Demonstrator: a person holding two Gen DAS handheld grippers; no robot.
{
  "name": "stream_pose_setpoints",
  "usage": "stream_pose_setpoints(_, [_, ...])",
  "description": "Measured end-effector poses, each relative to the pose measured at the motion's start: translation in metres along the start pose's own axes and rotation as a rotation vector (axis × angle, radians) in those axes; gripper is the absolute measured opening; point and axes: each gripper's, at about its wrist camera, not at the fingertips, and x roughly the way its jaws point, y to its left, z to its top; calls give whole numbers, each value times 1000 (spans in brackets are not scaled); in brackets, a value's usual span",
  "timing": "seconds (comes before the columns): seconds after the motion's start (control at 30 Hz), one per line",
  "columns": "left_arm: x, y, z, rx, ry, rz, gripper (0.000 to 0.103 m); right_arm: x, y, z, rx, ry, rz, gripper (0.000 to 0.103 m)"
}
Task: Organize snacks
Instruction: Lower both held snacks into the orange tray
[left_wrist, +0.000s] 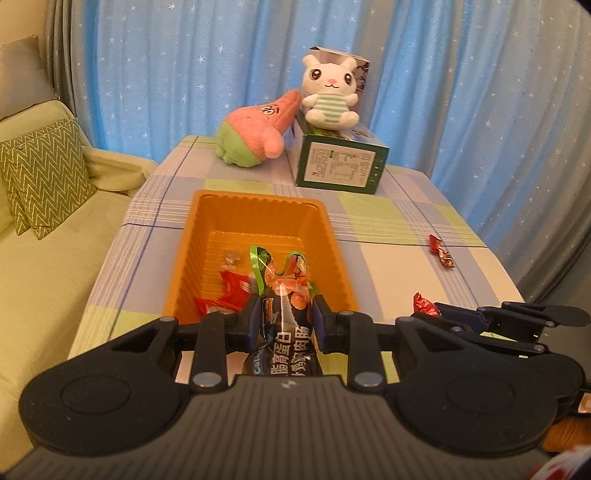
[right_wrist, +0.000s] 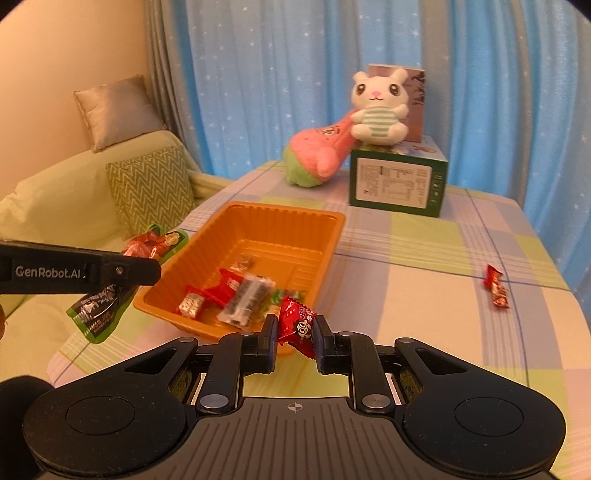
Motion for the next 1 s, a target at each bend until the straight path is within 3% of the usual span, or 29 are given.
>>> stream_pose_setpoints(0.5, [50,32,34,9,41,-11,26,61,6,35,-10,30,32,20])
stream_pose_setpoints(1.0, [107,47,44,-10,101,-33,26,101,-8,42,30,69,31,20])
